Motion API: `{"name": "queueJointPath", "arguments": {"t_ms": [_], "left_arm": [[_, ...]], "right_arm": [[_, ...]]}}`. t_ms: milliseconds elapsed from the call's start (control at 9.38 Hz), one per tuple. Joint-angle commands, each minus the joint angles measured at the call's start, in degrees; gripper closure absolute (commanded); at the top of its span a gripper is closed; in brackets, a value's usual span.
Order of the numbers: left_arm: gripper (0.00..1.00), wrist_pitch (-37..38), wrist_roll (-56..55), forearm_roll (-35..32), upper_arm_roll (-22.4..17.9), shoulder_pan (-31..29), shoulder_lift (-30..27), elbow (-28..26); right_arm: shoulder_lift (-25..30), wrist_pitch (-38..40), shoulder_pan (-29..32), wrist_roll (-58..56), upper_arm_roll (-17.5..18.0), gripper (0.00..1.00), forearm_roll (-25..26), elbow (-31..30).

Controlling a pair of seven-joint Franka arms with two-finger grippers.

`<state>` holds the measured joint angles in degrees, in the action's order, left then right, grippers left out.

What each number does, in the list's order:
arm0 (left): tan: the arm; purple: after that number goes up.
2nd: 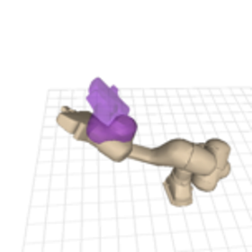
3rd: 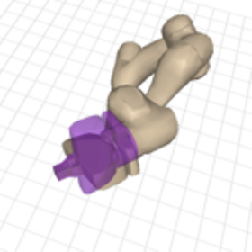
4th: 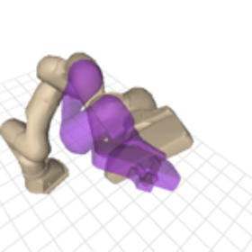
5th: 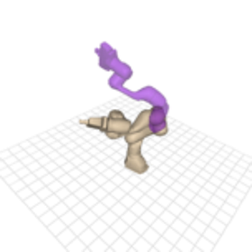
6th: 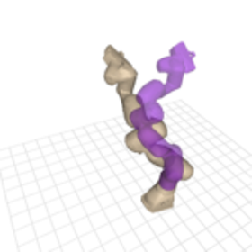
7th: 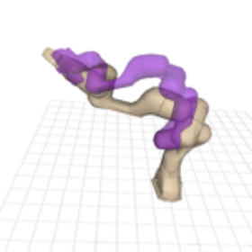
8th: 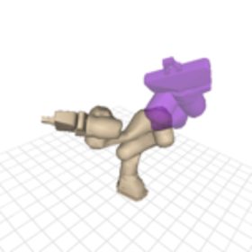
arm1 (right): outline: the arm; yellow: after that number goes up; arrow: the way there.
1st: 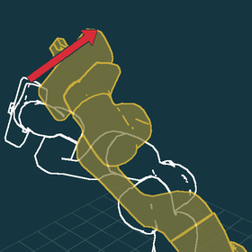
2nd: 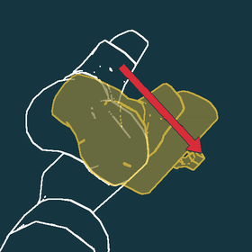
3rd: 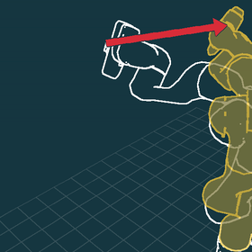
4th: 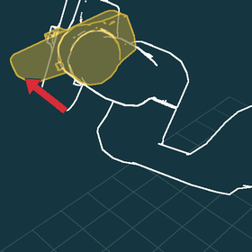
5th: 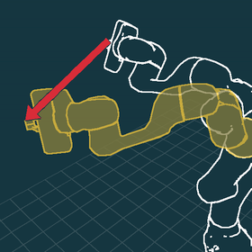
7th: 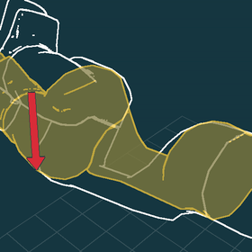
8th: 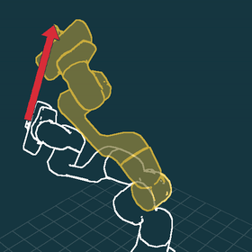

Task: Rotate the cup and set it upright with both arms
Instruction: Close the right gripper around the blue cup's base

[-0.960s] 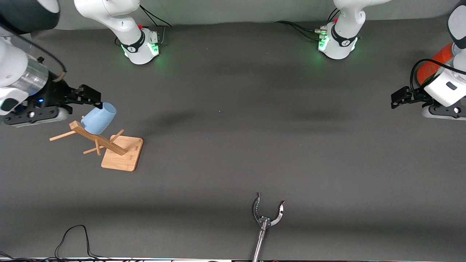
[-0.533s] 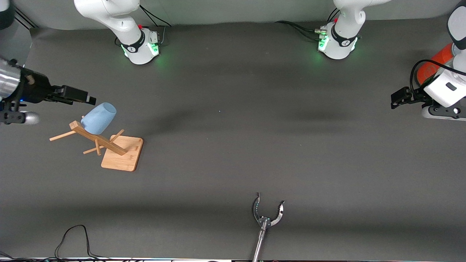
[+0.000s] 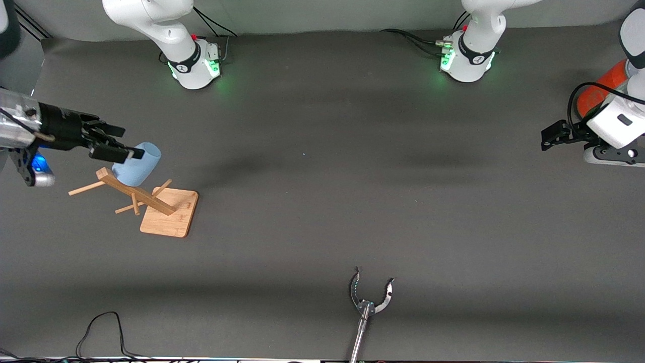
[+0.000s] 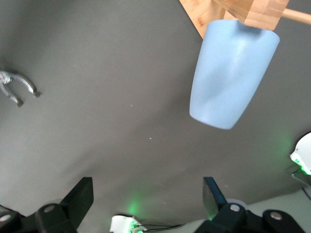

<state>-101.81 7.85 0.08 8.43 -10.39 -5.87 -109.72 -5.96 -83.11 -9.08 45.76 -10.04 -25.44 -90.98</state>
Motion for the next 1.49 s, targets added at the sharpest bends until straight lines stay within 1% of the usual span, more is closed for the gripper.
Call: {"name": "queueJointPath", "arguments": {"t_ms": [0, 107, 320, 427, 533, 747, 960, 1387], "left_arm": [[0.0, 0.21, 0.42, -0.17, -0.17, -0.6, -1.16, 0.3], [0.0, 0.12, 0.68, 0.18, -0.08, -2.34, -1.25, 0.3], [0.0, -0.14, 0.68, 0.19, -0.17, -2.45, -1.25, 0.21], [0.0, -0.15, 0.68, 0.19, -0.08, -2.45, -1.17, 0.21], [0.0, -0.23, 0.68, 0.1, -0.17, -2.45, -1.08, -0.05], [0.0, -0.41, 0.77, 0.1, -0.08, -2.36, -0.73, -0.23], [0.0, -1.11, 0.77, 0.1, -0.08, -2.45, -0.64, -0.58], [0.0, -1.2, 1.56, 0.1, -0.08, -2.45, -0.55, -0.84]], "right_arm": [[-0.1, -2.58, -0.59, 5.04, -0.33, 0.0, -0.67, -5.06], [-0.28, -2.76, -0.24, 5.04, -0.42, 0.0, -0.06, -5.87], [-1.06, -2.67, 0.37, 4.87, -0.51, 0.0, 0.13, -7.01], [-3.07, -2.67, 0.9, 4.43, -1.47, 0.0, 0.21, -7.02], [-3.61, -2.5, 0.99, 4.52, -1.65, 0.0, 0.21, -7.63], [-3.44, -0.75, 0.91, 4.52, -2.96, 0.0, 0.21, -8.42], [-3.09, -0.74, 0.91, 2.77, -4.37, 0.0, 0.21, -10.18], [-3.7, -1.18, 0.82, 2.58, -4.38, 0.0, 0.13, -10.27]]}}
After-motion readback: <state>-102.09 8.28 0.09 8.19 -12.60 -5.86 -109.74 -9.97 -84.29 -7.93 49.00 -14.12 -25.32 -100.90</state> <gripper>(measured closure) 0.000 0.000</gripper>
